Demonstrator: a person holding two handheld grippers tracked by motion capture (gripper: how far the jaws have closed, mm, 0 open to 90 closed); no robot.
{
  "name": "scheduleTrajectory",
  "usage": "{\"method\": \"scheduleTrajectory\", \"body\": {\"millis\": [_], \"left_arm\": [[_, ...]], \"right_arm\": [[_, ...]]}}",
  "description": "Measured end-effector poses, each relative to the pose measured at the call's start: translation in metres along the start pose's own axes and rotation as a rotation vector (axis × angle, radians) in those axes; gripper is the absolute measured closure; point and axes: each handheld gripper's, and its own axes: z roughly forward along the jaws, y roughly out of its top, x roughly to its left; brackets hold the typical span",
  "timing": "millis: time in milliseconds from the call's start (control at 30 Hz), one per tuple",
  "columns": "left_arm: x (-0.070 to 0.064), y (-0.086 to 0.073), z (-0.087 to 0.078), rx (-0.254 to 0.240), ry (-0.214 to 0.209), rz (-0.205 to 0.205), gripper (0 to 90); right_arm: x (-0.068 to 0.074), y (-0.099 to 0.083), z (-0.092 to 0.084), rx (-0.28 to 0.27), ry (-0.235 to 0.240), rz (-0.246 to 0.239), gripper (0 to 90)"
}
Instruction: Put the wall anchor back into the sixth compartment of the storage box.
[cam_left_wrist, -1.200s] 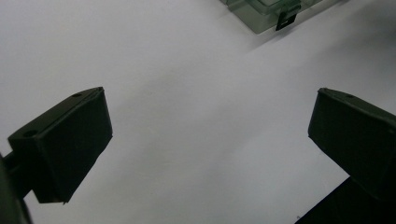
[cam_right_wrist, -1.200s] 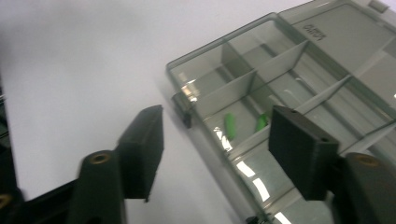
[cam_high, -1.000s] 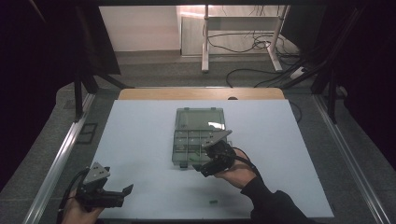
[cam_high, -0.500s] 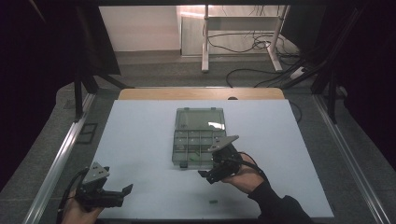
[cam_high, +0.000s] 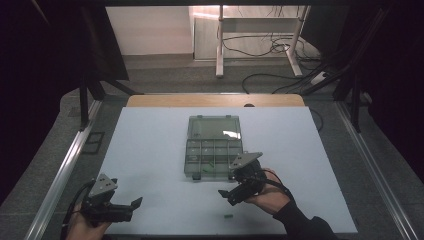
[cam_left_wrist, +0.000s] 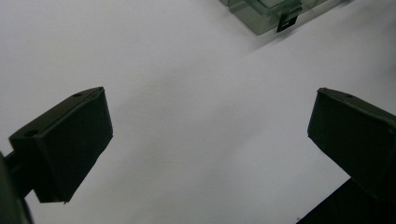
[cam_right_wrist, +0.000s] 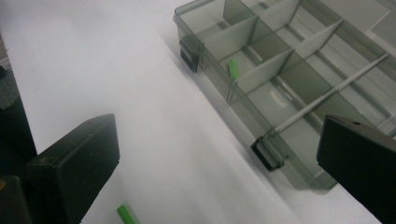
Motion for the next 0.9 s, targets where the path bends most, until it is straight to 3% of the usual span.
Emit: {"method": "scheduleTrajectory", "body": {"millis": [267,467,800,900], "left_arm": [[0.0,0.0,0.0,0.0,0.001,0.003,0.5],[-0.001,0.0,0.0,0.001,0.001,0.005,0.6],[-0.001,0.0,0.001,0.004,0.0,0.01,0.8],[-0.001,0.0,0.001,0.006,0.002,0.011,0.8]], "right_arm": [[0.002,-0.013,-0.002,0.044,0.014,0.036,0.0],[0.01,-0.024,0.0,0.088,0.001,0.034,0.0],[0.032,-0.037,0.006,0.146,0.056,0.017,0.0],[0.037,-0.038,0.008,0.174,0.045,-0.005,6.7]]}}
